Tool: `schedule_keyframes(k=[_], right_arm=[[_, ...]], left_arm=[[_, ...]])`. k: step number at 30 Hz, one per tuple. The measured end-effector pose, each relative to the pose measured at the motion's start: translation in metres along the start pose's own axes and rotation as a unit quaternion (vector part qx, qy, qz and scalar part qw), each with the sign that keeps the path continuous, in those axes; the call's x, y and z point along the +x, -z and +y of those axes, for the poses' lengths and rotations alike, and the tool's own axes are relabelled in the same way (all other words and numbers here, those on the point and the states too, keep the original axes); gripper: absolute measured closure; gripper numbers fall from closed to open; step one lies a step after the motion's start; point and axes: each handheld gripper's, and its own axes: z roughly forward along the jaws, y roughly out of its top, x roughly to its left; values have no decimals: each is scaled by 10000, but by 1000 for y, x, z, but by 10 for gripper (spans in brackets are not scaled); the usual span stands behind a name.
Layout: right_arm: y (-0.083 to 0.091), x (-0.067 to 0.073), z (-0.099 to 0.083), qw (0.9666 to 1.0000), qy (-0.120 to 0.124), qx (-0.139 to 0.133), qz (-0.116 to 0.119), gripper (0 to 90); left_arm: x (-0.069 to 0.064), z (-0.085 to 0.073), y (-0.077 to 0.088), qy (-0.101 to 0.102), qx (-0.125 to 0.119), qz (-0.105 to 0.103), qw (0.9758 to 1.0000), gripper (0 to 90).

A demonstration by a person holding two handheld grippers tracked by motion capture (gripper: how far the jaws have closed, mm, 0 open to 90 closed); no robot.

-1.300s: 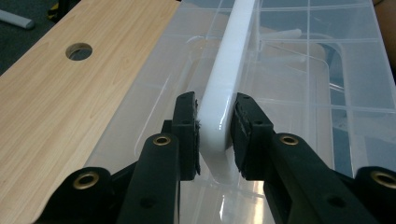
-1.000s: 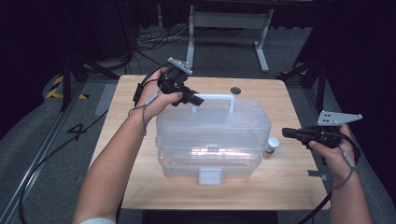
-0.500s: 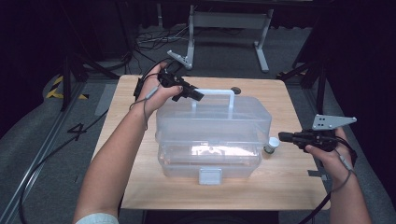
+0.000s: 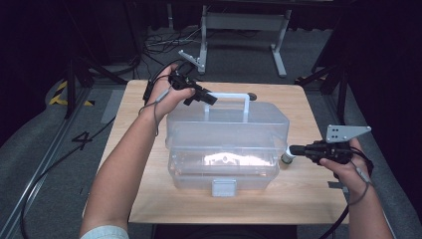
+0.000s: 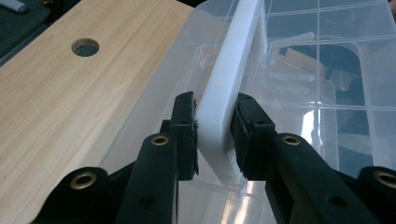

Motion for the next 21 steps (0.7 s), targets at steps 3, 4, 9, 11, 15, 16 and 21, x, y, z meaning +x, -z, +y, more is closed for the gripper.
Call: schedule_keyframes(k=[3,4,9,11,15,16,21], right_arm=[[-6,1,0,9999,33,-26,138,900],[-8,2,1,9998,26,-42,199,900],[-17,0,-1,9984,-3,-223,511,900],[-20,0,-3,9984,-16,-220,520,900],[-24,1,-2,9980,3,-284,573,900],[-24,1,-2,9980,3,-284,573,900],[-26,2,-1,9976,23,-390,572,900]], left_arm=[[0,0,0,-1,11,1,10000,717],[0,0,0,-6,15,4,10000,717],[1,0,0,-4,17,-28,10000,717],[1,0,0,-5,19,-18,10000,717],[1,0,0,-5,20,-27,10000,717],[1,0,0,-5,20,-27,10000,717],[1,0,0,-12,43,-46,10000,717]])
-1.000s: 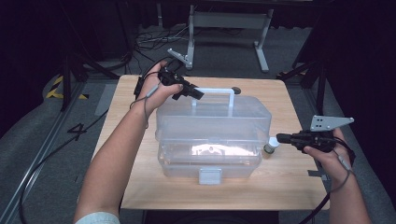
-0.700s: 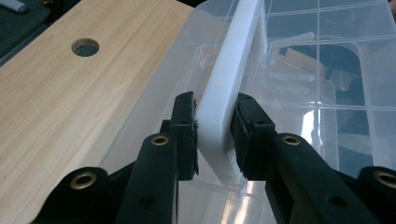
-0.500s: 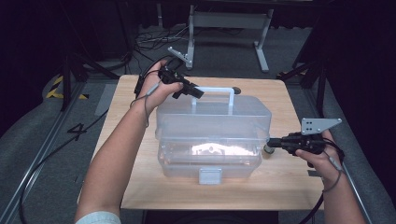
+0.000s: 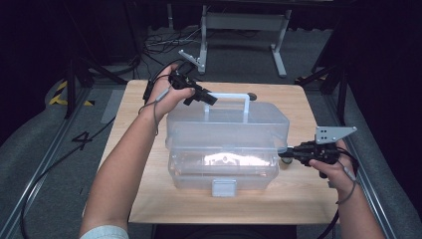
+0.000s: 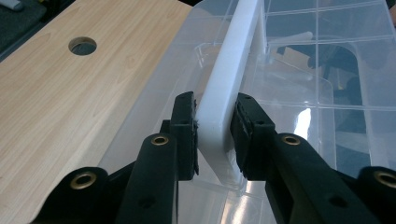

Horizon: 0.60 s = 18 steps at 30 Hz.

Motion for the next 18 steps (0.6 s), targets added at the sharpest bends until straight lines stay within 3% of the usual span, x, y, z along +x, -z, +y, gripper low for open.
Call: schedule_keyframes(k=[13,18], right_arm=[[0,2,2,10000,0,-53,-52,900],[-2,1,2,10000,-8,7,-85,900]], left_arm=[[1,0,1,6,-46,6,10000,711],[1,-2,4,-22,-135,45,9999,516]])
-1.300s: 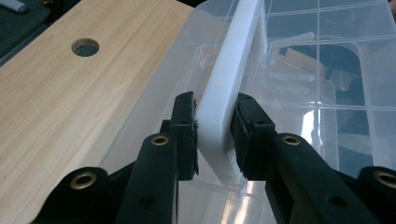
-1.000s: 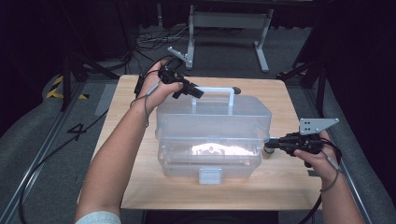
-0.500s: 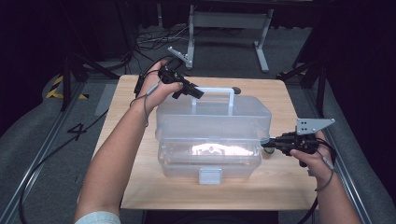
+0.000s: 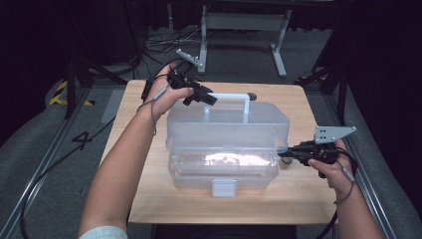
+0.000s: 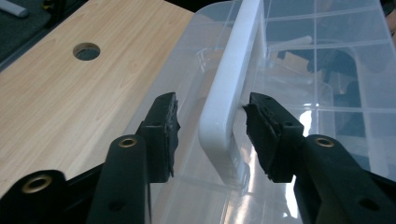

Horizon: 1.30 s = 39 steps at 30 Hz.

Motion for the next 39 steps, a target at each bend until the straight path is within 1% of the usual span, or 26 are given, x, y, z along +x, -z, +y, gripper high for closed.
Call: schedule_keyframes(k=[1,2,3,4,5,7,10,11,12,13,14,15,16,17,18,20,23,24,26,28,29,32,35,37,39], right_arm=[[0,0,0,10000,-3,7,0,900],[0,0,1,10000,7,22,-20,900],[0,0,1,10000,6,23,-20,900],[0,0,1,10000,6,32,-14,900],[0,0,1,10000,6,32,-14,900],[0,-1,2,10000,1,18,1,900],[-1,-1,3,10000,18,16,-5,900],[-1,-1,4,10000,21,11,0,900],[-2,-1,4,10000,24,10,-3,900],[-2,-2,5,10000,34,-2,-1,900],[-2,-2,5,10000,41,-3,-5,900],[-2,-2,6,10000,45,-7,-18,900],[-2,-2,6,10000,45,-7,-18,900],[-1,-2,8,10000,53,-26,-48,900],[-1,-3,8,10000,56,-19,-67,900],[-1,-4,10,9999,73,-50,-97,900],[0,-5,12,9998,62,-118,-172,900],[0,-6,13,9997,50,-143,-196,900],[0,-7,16,9994,51,-215,-262,900],[0,-8,18,9993,54,-248,-278,900],[0,-8,19,9991,45,-276,-304,900],[1,-11,21,9988,68,-348,-345,900],[1,-13,25,9983,63,-408,-408,900],[1,-14,27,9980,29,-472,-426,900],[2,-16,29,9979,37,-472,-440,900]], left_arm=[[0,-2,2,-3,-62,21,10000,496],[0,-2,2,-3,-62,21,10000,487],[-1,-4,6,-20,-152,72,9999,478],[-3,-5,9,-45,-254,150,9996,478],[-3,-5,9,-45,-254,150,9996,484],[-9,-6,19,-205,-374,310,9986,492],[-15,-9,30,-223,-530,437,9974,513],[-17,-11,35,-239,-651,515,9963,544],[-18,-13,40,-229,-749,545,9954,602],[-19,-14,45,-221,-810,563,9949,633],[-20,-17,49,-188,-860,575,9945,673],[-21,-19,53,-145,-931,556,9940,740],[-21,-19,53,-145,-931,556,9940,776],[-22,-23,59,-75,-1003,551,9934,808],[-22,-23,59,-75,-1003,551,9934,844],[-26,-29,66,-55,-1030,600,9929,872],[-29,-33,70,-23,-1033,630,9926,890],[-31,-35,72,11,-1005,625,9930,892],[-36,-40,76,27,-1013,696,9924,896],[-39,-44,80,37,-1041,723,9919,897],[-42,-47,82,40,-1082,752,9913,897],[-48,-52,89,32,-1131,808,9903,898],[-53,-56,94,23,-1137,838,9900,898],[-57,-59,98,22,-1193,869,9891,898],[-62,-62,103,-1,-1211,899,9886,898]])
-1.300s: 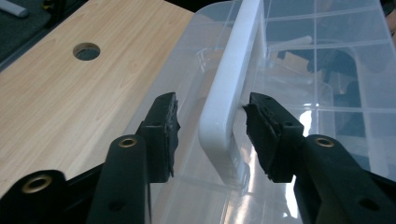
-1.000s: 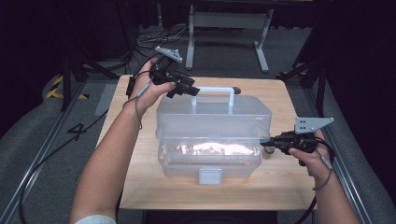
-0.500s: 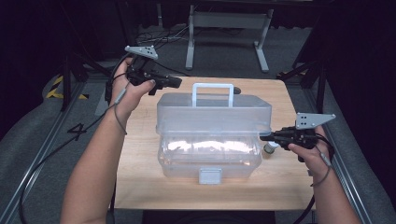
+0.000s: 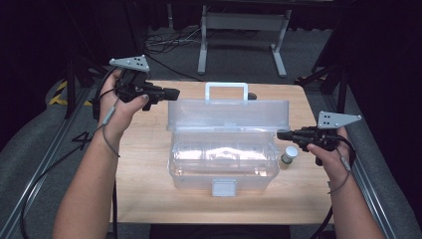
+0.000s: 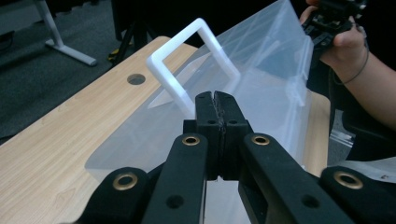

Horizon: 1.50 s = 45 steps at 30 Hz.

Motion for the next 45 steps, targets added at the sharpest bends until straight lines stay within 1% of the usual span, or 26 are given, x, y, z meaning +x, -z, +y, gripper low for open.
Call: schedule_keyframes(k=[5,9,11,14,16,17,19,21,24,27,32,34,35,37,39,42,43,45], right_arm=[[2,-3,5,9999,2,-61,-88,900],[2,-6,9,9998,-26,-125,-148,900],[2,-6,11,9997,-24,-132,-217,900],[1,-6,13,9993,-26,-156,-326,900],[1,-6,14,9992,-61,-217,-329,900],[2,-6,15,9991,-66,-259,-336,900],[2,-5,17,9989,-66,-312,-331,900],[1,-4,18,9987,-8,-271,-439,900],[1,-3,18,9982,-47,-305,-520,900],[1,-3,18,9979,-69,-333,-560,900],[0,-2,18,9973,-114,-361,-629,900],[0,-3,18,9971,-122,-375,-651,900],[0,-3,18,9971,-131,-381,-645,900],[0,-2,18,9971,-116,-380,-653,900],[0,-2,18,9971,-116,-376,-654,900],[0,-1,17,9971,-122,-382,-647,900],[0,-1,17,9971,-120,-361,-664,900],[-1,0,15,9971,-129,-325,-678,900]], left_arm=[[-13,-6,12,-77,-2,85,9999,898],[-20,-11,17,-6,-8,119,9999,897],[-23,-15,18,10,-4,108,9999,897],[-28,-23,18,53,-38,122,9999,898],[-31,-28,17,116,-94,113,9998,897],[-33,-31,16,151,-112,142,9997,897],[-37,-36,12,213,-73,260,9994,896],[-41,-41,8,216,-96,353,9991,897],[-48,-48,3,287,-236,450,9983,897],[-52,-56,-4,329,-371,581,9971,897],[-54,-68,-15,341,-381,806,9954,897],[-53,-73,-19,366,-408,966,9938,896],[-52,-75,-21,388,-427,1005,9933,896],[-50,-78,-26,440,-497,1011,9927,890],[-48,-81,-32,491,-541,1121,9910,869],[-46,-84,-37,429,-610,1338,9882,879],[-46,-84,-37,421,-625,1375,9876,887],[-44,-85,-39,404,-692,1537,9849,890]])
